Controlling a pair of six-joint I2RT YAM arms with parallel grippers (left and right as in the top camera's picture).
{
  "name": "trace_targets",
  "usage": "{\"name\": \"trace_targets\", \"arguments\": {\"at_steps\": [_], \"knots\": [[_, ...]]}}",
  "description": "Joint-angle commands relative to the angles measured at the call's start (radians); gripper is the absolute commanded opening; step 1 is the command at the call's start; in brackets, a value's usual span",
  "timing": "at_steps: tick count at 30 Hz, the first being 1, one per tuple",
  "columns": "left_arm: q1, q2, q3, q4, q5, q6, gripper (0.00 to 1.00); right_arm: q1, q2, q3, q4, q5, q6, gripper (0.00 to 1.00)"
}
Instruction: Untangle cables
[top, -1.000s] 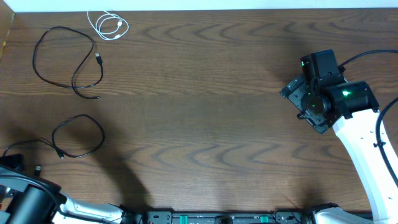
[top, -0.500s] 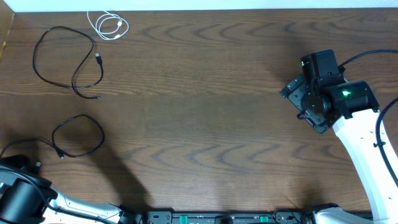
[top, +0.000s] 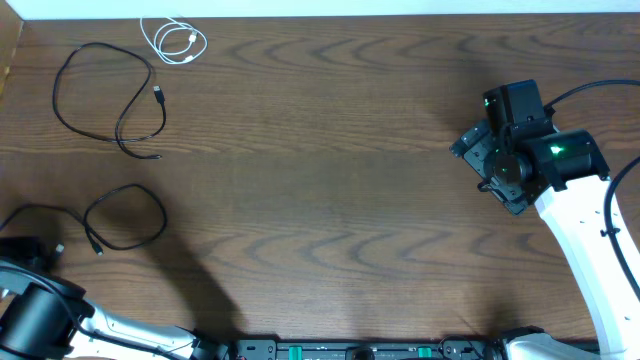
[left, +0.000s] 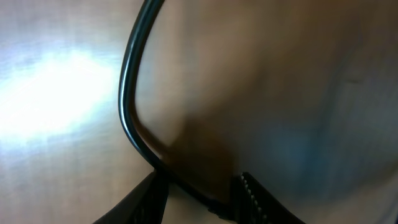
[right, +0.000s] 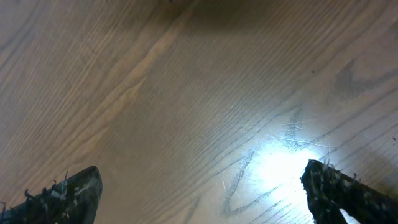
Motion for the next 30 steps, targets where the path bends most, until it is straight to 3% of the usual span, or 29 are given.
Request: {"name": "trace_targets", "arguments": {"at_steps": [1, 7, 10, 12, 18, 25, 30], "knots": [[-0.041, 0.028, -0.003, 0.021, 0.063, 0.054, 0.37, 0.004, -0.003, -0.003, -0.002, 0.019, -0.011, 0.99], [-0.092, 0.029, -0.003, 0.050, 0.063, 0.081, 0.34, 0.004, -0.003, -0.003, -0.002, 0.019, -0.011, 0.99], [-0.100, 0.029, -0.003, 0.051, 0.063, 0.083, 0.60, 0.004, -0.003, -0.003, -0.002, 0.019, -0.011, 0.99], [-0.100, 0.026, 0.002, 0.046, 0.063, 0.084, 0.67, 0.004, -0.003, -0.003, -0.002, 0.019, -0.011, 0.99], [-0.098, -0.027, 0.052, -0.007, 0.063, 0.084, 0.73, 0.004, -0.003, -0.003, -0.002, 0.019, -0.011, 0.99], [-0.100, -0.206, 0.057, -0.019, 0.068, 0.082, 0.77, 0.004, -0.003, -0.003, -0.002, 0.019, -0.011, 0.99], [-0.116, -0.353, 0.057, -0.026, 0.241, 0.010, 0.91, 0.004, -0.003, -0.003, -0.002, 0.019, -0.011, 0.99]]}}
